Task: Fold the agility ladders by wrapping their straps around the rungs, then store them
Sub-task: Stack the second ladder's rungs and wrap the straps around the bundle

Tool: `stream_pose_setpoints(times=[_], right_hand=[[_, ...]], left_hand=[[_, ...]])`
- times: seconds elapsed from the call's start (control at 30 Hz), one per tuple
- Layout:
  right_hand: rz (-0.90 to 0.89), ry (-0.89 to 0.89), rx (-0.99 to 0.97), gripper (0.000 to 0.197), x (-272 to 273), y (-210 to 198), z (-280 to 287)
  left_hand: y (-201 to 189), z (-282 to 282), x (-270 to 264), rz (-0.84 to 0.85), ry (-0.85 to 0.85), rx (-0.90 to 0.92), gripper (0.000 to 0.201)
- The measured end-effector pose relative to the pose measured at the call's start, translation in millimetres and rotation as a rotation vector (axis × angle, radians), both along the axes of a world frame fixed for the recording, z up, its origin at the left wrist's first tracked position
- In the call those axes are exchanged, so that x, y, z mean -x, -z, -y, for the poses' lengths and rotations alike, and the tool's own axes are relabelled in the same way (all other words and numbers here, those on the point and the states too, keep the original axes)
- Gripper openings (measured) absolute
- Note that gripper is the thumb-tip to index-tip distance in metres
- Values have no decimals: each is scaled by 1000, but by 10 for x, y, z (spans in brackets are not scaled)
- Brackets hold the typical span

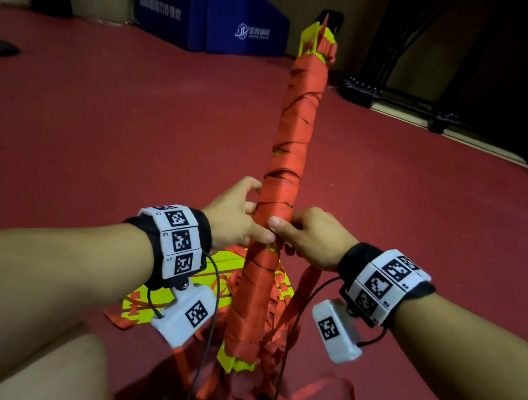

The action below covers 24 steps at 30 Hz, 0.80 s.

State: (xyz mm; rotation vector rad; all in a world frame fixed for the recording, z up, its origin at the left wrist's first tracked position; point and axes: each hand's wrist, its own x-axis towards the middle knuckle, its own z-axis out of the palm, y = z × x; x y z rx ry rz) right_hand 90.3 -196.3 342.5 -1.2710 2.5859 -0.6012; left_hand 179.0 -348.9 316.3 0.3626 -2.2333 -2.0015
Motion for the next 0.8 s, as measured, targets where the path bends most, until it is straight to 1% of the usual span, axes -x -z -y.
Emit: stream_pose_setpoints(times=[0.1,0.2,0.27,0.33,0.43,0.53,0.6,0.67,0.73,0.8], right_hand=[[-28,30,39,57,17,-29,-36],[-30,40,80,57,21,-59,-53],[-30,22,81,52,25,-64,-53],[-26,6,73,44,17,-60,-55],[7,-9,83,35,-26,-72,-27],[-5,-34,25,34,-96,-89,27],[-66,-52,-43,29,-128,-70,41],[-125,-57,-78,24,-139,-48,38],[-163,-64,-105,28,-134,-34,37],[-181,-80,-114,30,-137,-47,27]], left_hand=[[7,14,14,-3,-54,-33,64],[1,20,18,-19,-96,-6,48],[1,28,25,-24,-129,6,43],[4,50,28,-49,-171,37,48],[-14,61,13,-75,-218,113,68],[-22,54,2,-76,-212,124,65],[-29,43,-12,-77,-226,107,65],[-30,27,-24,-73,-238,128,68],[-46,-3,-31,-57,-226,143,73],[-53,-14,-17,-29,-207,87,79]])
